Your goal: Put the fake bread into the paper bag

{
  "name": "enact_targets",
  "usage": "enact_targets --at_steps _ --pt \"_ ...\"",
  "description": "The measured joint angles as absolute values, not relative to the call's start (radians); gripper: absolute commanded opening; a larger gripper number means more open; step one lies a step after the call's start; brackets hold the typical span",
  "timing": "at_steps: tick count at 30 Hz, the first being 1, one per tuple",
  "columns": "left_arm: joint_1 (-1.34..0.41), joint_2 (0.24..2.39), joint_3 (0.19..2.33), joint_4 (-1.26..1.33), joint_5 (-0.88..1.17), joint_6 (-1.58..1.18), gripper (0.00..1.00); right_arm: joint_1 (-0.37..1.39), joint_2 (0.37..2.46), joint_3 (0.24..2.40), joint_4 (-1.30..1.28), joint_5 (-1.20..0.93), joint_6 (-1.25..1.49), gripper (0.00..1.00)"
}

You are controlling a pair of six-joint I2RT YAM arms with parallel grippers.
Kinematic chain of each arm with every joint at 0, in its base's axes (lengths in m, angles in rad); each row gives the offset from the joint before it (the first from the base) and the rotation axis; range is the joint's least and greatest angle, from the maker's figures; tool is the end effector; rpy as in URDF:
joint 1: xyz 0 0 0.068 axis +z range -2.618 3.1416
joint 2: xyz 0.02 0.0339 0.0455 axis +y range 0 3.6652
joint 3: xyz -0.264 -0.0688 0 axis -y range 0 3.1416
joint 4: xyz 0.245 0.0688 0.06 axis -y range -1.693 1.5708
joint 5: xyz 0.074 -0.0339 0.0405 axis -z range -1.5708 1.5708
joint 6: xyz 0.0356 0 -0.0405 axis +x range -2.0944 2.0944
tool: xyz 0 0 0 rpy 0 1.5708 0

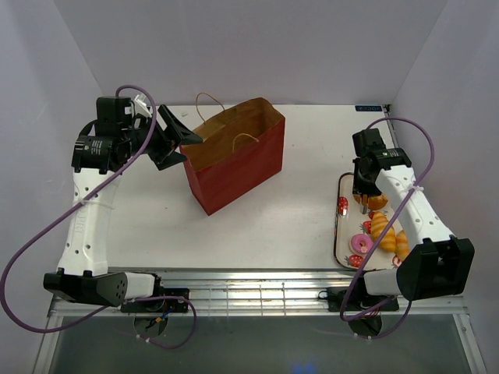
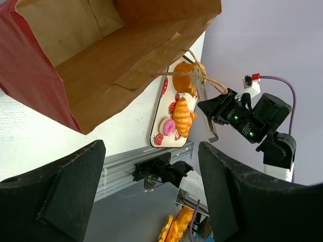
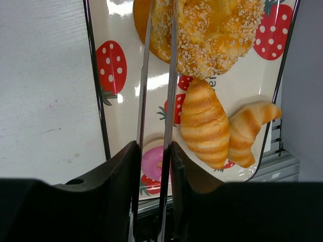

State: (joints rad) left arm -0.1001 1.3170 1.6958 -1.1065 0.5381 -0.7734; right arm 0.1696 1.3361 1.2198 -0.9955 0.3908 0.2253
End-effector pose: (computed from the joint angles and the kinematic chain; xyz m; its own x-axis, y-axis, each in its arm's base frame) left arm 0.2342 -0.0419 0.4458 -0.7995 -0.5226 -0.2962 -0.1285 0.6304 -0.7656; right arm 0.2549 0.0299 0.3056 -0.8590 0.0625 -0.5081 0.2074 0.9499 -0.2339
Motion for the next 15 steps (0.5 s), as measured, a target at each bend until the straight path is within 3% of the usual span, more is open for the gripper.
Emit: enact_targets --at_steps 6,15 --pt "-0.1 1.306 1.692 -1.107 0.534 -0.785 0.85 0.165 1.336 1.214 -0.997 0.406 0.228 0.08" --pt "-0.1 1.27 1.642 -1.103 0.532 -0.815 0.84 0.164 1.34 1.362 -1.083 0.398 0.236 0.08"
